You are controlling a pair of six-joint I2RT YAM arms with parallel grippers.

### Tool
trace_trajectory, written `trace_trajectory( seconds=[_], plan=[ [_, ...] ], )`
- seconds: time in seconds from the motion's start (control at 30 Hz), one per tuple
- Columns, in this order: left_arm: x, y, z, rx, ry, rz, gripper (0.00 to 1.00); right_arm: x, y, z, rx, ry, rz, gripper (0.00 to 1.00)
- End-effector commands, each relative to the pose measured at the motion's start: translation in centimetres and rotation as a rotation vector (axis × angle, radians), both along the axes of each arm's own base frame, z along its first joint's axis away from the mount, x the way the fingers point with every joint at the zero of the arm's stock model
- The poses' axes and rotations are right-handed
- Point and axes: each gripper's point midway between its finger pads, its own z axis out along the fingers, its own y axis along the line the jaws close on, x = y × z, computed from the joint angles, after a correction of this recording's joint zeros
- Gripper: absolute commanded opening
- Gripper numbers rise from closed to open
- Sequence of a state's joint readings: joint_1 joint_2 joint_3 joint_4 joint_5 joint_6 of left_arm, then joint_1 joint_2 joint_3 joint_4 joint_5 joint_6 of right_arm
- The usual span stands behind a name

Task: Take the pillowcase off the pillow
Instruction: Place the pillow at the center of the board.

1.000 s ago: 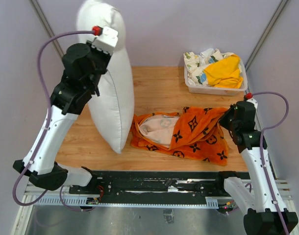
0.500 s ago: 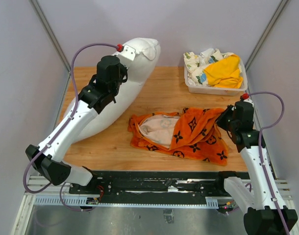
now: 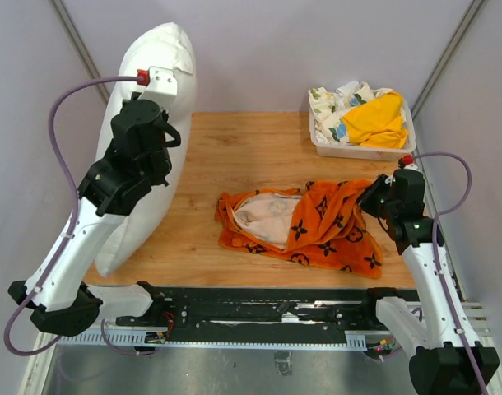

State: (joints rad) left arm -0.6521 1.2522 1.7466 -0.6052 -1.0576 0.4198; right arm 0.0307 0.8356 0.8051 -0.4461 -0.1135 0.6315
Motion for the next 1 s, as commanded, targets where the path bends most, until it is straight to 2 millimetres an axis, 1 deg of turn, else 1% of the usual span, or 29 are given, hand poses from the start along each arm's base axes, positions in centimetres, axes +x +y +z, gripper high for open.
trace_trajectory(
  seconds=[0.0, 0.1, 0.13, 0.17, 0.2, 0.3, 0.33, 0.37, 0.4, 0.43, 0.5, 0.57, 0.63, 0.7, 0.77, 0.8, 0.87, 0.93, 0.97],
  plan=[
    [3.0, -4.0, -7.2, 0.071, 0.183, -0.110, 0.00, 0.5, 0.9, -0.3, 0.051, -0.006, 0.031, 0.01],
    [6.4, -8.4, -14.5, 0.087, 0.308, -0.250, 0.00, 0.4, 0.9, -0.7, 0.044, 0.003, 0.033, 0.01],
    [7.7, -9.2, -17.0, 0.084, 0.345, -0.260, 0.00, 0.3, 0.8, -0.8, 0.040, 0.007, 0.031, 0.01],
    [9.0, -9.3, -19.0, 0.067, 0.376, -0.246, 0.00, 0.3, 0.8, -1.0, 0.037, 0.011, 0.032, 0.01],
    [10.5, -9.2, -21.2, 0.041, 0.420, -0.215, 0.00, 0.3, 0.8, -1.1, 0.035, 0.015, 0.033, 0.01],
    [14.5, -8.0, -26.4, -0.063, 0.556, -0.100, 0.00, 0.3, 0.9, -1.5, 0.034, 0.026, 0.041, 0.01],
    [15.9, -7.7, -26.8, -0.112, 0.581, -0.077, 0.00, 0.3, 0.9, -1.6, 0.032, 0.030, 0.042, 0.01],
    [16.3, -7.3, -29.4, -0.140, 0.654, -0.056, 0.00, 0.4, 0.8, -1.8, 0.030, 0.035, 0.041, 0.01],
    [17.2, -7.0, -30.1, -0.176, 0.680, -0.039, 0.00, 0.5, 0.8, -1.9, 0.029, 0.036, 0.042, 0.01],
    [17.6, -6.3, -31.5, -0.200, 0.712, -0.017, 0.00, 0.6, 0.9, -2.0, 0.029, 0.041, 0.043, 0.01],
    [18.2, -4.2, -33.7, -0.247, 0.736, 0.053, 0.00, 0.9, 1.0, -2.3, 0.036, 0.048, 0.047, 0.01],
    [18.1, -1.8, -34.9, -0.340, 0.730, 0.125, 0.00, 1.1, 1.2, -2.5, 0.041, 0.053, 0.054, 0.01],
    [17.7, 1.3, -36.0, -0.458, 0.702, 0.214, 0.00, 1.3, 1.5, -2.8, 0.045, 0.059, 0.066, 0.01],
    [16.9, 4.4, -36.7, -0.569, 0.663, 0.310, 0.00, 1.5, 1.8, -3.1, 0.047, 0.067, 0.076, 0.01],
    [16.1, 6.8, -37.1, -0.670, 0.605, 0.384, 0.00, 1.7, 2.2, -3.4, 0.049, 0.074, 0.088, 0.01],
    [16.0, 7.8, -37.0, -0.708, 0.558, 0.412, 0.00, 1.9, 2.4, -3.5, 0.052, 0.075, 0.093, 0.01],
    [16.2, 9.0, -36.4, -0.789, 0.439, 0.439, 0.00, 2.1, 3.0, -3.7, 0.060, 0.080, 0.108, 0.01],
    [16.4, 9.4, -35.5, -0.866, 0.327, 0.427, 0.00, 2.3, 3.7, -3.8, 0.061, 0.084, 0.129, 0.01],
    [16.2, 9.8, -35.3, -0.896, 0.282, 0.437, 0.01, 2.4, 4.0, -3.6, 0.058, 0.085, 0.139, 0.01]
  ],
)
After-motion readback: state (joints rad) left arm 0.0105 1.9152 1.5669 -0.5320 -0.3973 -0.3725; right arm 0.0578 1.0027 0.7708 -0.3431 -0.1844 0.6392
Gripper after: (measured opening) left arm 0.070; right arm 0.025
